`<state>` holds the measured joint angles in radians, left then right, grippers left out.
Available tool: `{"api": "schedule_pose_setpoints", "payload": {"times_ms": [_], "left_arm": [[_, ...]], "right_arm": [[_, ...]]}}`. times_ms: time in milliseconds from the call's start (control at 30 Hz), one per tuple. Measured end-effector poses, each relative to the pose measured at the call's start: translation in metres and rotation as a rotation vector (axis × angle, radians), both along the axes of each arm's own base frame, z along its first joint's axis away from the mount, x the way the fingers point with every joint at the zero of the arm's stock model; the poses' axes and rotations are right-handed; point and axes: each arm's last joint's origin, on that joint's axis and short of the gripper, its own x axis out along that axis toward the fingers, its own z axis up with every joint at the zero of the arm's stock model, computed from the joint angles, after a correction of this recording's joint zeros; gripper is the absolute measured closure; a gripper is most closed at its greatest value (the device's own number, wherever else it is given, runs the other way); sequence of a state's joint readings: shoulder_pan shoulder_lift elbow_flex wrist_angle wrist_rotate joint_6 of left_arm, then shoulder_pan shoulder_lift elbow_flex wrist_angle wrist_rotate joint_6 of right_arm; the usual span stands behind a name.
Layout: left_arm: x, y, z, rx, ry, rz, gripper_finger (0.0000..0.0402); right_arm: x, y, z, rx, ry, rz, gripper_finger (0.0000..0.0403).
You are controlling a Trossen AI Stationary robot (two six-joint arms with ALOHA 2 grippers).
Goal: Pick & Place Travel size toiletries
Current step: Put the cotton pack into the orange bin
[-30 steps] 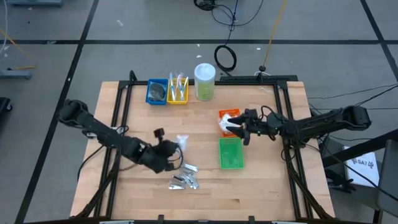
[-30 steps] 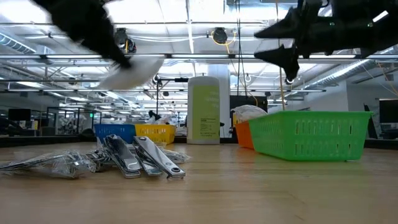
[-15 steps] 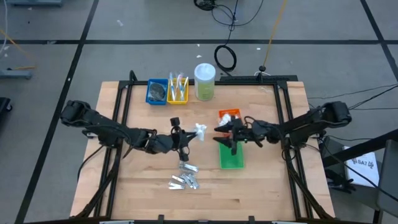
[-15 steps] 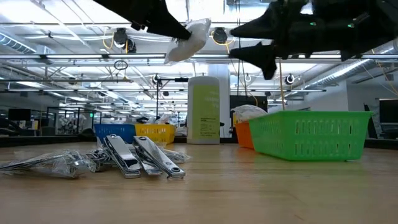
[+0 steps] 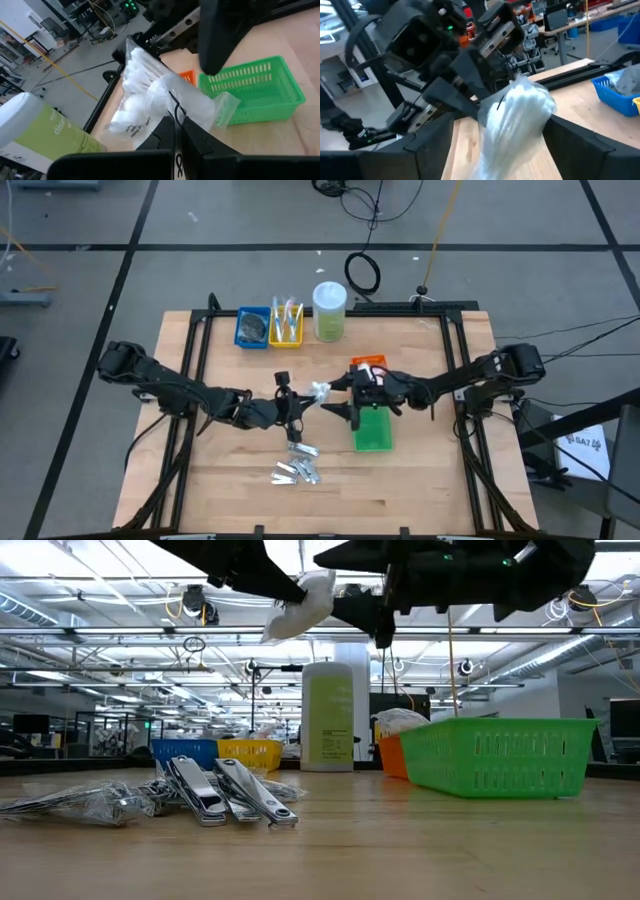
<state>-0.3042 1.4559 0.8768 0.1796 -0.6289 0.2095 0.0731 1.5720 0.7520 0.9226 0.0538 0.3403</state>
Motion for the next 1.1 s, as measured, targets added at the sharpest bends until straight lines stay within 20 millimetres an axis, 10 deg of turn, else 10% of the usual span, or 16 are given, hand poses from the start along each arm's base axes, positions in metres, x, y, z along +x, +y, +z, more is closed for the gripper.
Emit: {"api": "schedule_pose_setpoints", "payload": {"times_ms": [533,1100], "left_arm": [[0.0,-0.009,0.003,-0.236,-0.09,-0.035,0.0365],[-0.045,-0.048,0.05,-0.457,-0.219,-0.265,0.0118]], "right_arm": [[0.007,-0.003,-0.005,-0.045,0.029,0.014,0.0376],[-0.04,-0.02,0.028,-0.266,0.306,-0.207,0.0376]]}}
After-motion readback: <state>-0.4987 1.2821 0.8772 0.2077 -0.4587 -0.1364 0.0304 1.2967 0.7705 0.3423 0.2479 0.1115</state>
